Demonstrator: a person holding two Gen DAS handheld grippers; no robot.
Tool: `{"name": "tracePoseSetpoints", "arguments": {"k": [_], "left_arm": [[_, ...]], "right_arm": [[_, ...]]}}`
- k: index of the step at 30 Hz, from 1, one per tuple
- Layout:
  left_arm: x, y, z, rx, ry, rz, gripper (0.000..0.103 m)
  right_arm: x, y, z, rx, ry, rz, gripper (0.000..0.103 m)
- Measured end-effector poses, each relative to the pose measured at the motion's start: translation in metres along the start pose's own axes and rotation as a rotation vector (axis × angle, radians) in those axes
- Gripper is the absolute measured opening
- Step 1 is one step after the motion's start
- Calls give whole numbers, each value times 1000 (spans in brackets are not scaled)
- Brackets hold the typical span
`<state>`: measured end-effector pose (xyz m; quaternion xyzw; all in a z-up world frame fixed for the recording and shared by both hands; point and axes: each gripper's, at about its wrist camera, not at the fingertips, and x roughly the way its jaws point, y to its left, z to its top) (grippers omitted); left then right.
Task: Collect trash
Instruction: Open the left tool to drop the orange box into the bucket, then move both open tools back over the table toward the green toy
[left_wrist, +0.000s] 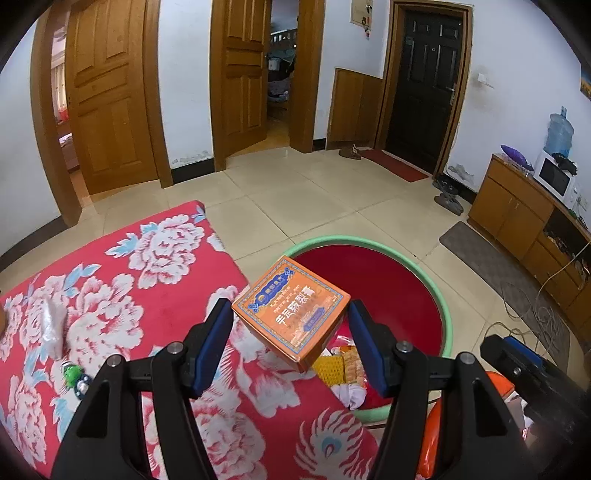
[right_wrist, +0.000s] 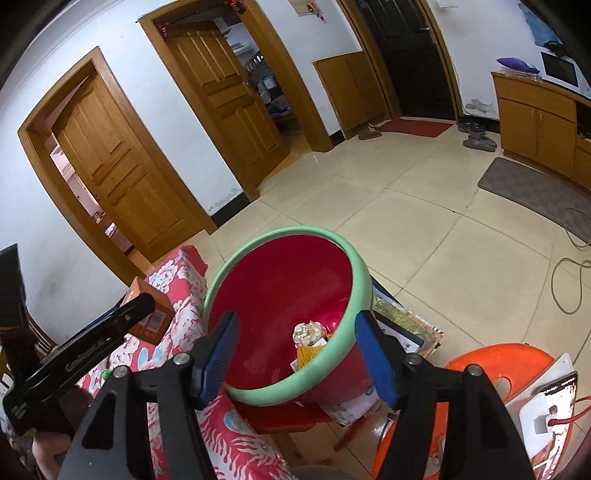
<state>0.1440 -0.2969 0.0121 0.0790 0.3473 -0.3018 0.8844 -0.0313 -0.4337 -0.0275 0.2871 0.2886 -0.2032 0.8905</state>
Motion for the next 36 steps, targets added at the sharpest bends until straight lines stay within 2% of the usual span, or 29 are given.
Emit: {"name": "tracePoseSetpoints", "arguments": {"k": [7, 11, 24, 30, 36], "left_arm": [[10, -7, 4, 8, 16, -23, 65], [10, -7, 4, -6, 24, -31, 70], [-10, 5, 0, -36, 17, -10, 71], [-28, 21, -4, -57, 3, 22, 71], [-43, 53, -9, -93, -2, 114, 71]], "right_arm": [[-1, -3, 1, 16, -3, -5, 68], [-2, -5, -1, 19, -3, -5, 69], [-7, 3, -5, -1, -6, 26, 72], [-11, 12, -5, -18, 2, 57, 72], [-15, 25, -10, -35, 2, 83, 73]]}}
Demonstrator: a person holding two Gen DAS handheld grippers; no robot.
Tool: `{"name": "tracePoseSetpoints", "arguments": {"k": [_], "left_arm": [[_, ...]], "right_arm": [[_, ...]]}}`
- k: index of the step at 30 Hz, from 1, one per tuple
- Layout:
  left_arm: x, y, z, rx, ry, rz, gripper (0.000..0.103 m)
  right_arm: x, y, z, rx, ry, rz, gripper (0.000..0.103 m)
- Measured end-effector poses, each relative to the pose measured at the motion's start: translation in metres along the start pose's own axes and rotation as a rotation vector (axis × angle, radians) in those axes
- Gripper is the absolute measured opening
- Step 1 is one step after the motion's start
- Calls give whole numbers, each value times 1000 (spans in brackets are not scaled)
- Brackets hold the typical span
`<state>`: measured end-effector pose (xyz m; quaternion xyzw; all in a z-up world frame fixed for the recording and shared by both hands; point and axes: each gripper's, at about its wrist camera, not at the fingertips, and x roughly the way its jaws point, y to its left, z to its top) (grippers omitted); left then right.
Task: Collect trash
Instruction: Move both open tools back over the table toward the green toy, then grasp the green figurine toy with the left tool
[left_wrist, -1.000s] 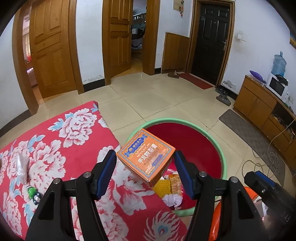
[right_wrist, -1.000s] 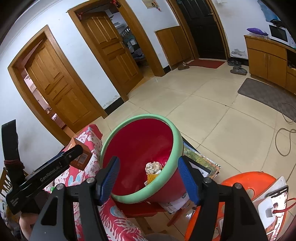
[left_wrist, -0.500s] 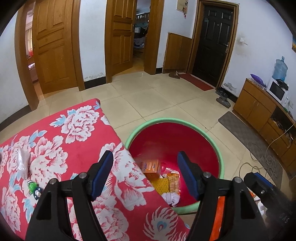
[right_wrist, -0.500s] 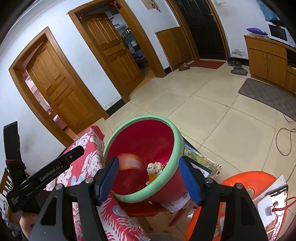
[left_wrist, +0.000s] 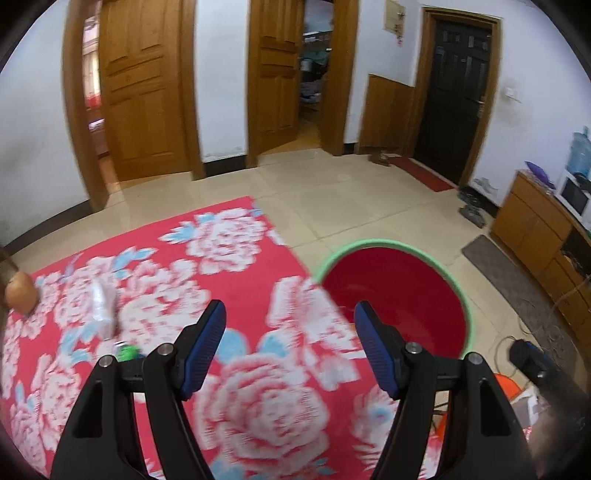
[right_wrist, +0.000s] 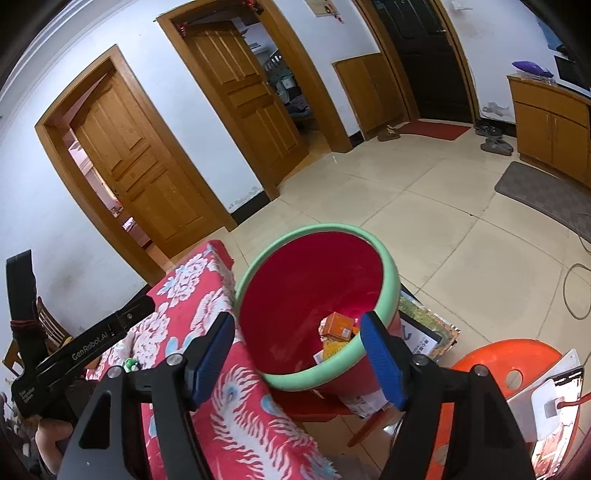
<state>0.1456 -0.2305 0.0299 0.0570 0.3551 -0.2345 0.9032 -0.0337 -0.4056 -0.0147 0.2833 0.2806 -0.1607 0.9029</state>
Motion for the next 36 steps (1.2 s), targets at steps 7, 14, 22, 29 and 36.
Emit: {"name": "tracePoseSetpoints", "arguments": {"k": [7, 14, 22, 29, 36], "left_arm": [[6, 49, -13, -102, 46, 99, 71], [11, 86, -27, -154, 71, 188, 71], [35, 120, -42, -222, 164, 252, 67], [51, 127, -49, -252, 192, 250, 59], [58, 127, -47, -252, 175, 243, 57]], "right_arm": [[-2, 8, -7, -11, 13, 21, 74], [-1, 15, -10, -19, 24, 21, 74], [3, 18, -14, -28, 47, 19, 74], [7, 20, -16, -34, 61, 18, 74], [11, 20, -16, -35, 72, 18, 74]]}}
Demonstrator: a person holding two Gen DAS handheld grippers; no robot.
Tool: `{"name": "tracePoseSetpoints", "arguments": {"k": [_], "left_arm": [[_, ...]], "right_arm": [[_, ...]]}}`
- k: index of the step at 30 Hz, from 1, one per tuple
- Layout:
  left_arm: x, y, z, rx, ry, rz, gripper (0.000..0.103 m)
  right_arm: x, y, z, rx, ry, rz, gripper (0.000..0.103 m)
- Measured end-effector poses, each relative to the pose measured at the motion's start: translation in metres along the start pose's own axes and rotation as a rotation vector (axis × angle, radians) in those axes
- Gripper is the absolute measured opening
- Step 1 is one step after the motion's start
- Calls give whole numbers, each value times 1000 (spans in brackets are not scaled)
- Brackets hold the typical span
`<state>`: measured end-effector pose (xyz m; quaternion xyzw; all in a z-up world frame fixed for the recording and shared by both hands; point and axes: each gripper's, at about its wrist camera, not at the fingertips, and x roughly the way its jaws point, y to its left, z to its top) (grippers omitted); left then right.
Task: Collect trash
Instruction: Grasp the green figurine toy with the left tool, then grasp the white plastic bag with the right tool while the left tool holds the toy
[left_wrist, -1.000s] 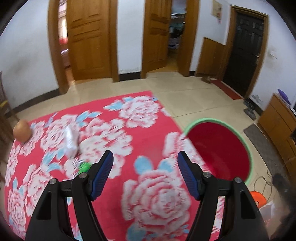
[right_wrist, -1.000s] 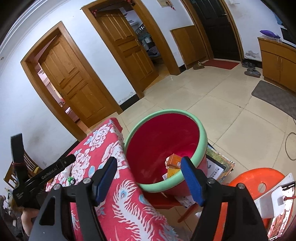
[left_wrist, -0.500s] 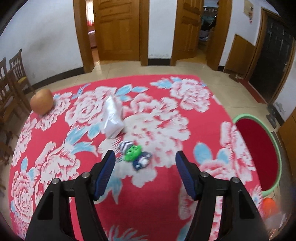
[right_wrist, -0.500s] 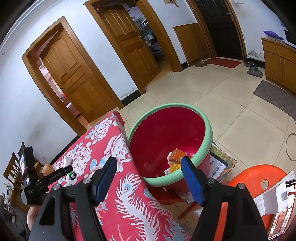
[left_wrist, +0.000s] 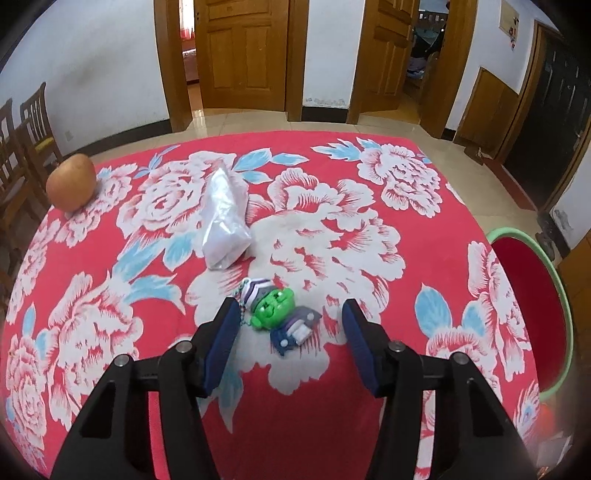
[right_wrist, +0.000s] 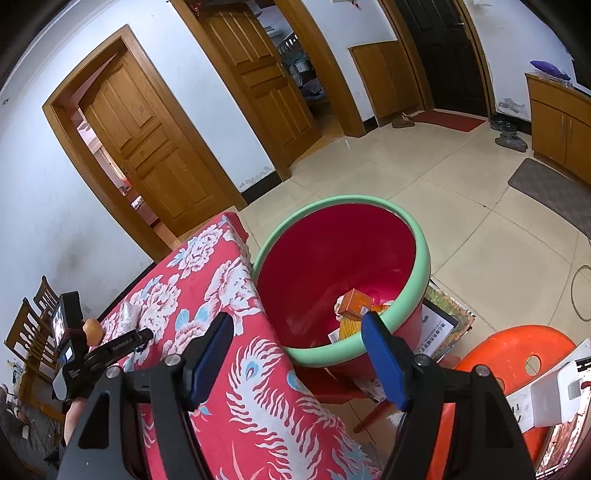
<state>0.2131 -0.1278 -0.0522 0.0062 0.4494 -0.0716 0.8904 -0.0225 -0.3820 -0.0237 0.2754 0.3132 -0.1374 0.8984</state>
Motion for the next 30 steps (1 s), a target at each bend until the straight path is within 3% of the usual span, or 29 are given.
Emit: {"name": "tracePoseSetpoints", "arguments": {"k": [2, 4, 18, 30], "left_arm": [[1, -3, 0, 18, -8, 24, 46], [2, -2, 1, 26, -15, 35, 40], [-26, 10, -8, 14, -36, -29, 38], [-84, 51, -5, 3, -128, -22, 38]], "right_arm": [[2, 0, 0, 1, 5, -2, 74], [4, 0, -1, 1, 10, -4, 74], [-8, 16, -4, -29, 3, 25, 74], [-33, 77, 3, -170, -23, 112, 74]]}}
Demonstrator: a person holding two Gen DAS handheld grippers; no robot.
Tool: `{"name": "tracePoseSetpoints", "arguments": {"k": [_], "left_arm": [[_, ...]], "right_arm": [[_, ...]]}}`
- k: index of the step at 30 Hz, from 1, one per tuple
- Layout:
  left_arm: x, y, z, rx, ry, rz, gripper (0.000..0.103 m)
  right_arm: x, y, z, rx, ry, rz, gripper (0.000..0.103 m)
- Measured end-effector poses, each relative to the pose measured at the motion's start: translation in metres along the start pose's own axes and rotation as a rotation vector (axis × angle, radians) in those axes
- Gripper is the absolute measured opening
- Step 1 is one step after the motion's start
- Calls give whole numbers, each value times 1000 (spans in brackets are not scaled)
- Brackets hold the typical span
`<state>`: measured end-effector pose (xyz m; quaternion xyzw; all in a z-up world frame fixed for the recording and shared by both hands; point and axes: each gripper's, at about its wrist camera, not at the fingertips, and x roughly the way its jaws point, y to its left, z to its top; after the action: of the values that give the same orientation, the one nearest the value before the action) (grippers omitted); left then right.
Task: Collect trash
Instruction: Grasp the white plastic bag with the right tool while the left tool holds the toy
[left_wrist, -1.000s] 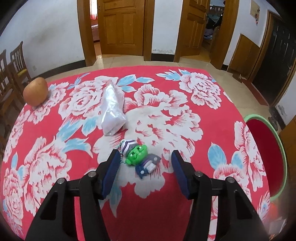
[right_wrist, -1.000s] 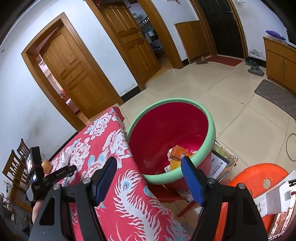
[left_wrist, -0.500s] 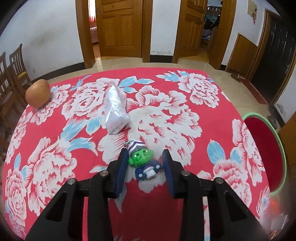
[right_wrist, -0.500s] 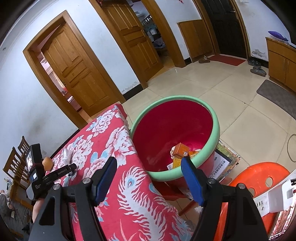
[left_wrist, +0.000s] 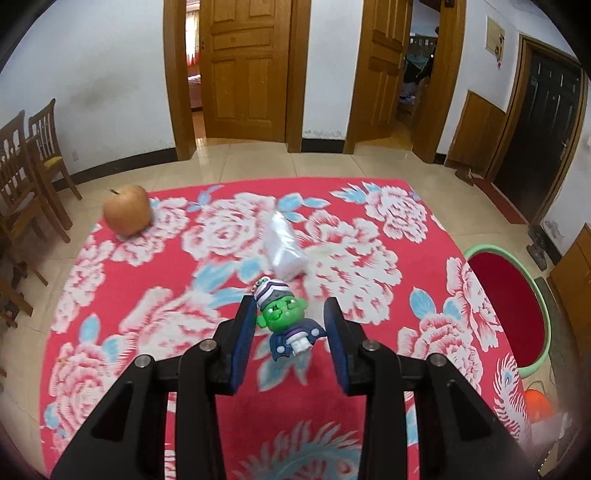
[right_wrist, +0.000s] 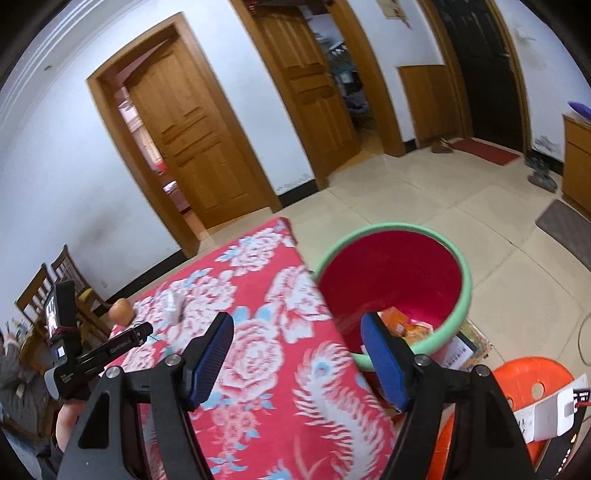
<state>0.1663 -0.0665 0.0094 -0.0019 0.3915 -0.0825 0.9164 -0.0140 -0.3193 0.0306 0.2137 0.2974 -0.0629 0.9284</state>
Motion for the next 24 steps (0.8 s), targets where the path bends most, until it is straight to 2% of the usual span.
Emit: {"name": "tracePoseSetpoints", "arguments": {"k": [13, 24], "left_arm": [[-40, 59, 0, -38, -62, 44, 38], [-29, 98, -3, -95, -52, 61, 38]], "right_arm": [[17, 66, -2, -55, 57, 103, 74], [65, 126, 1, -136, 116, 149, 74]]}}
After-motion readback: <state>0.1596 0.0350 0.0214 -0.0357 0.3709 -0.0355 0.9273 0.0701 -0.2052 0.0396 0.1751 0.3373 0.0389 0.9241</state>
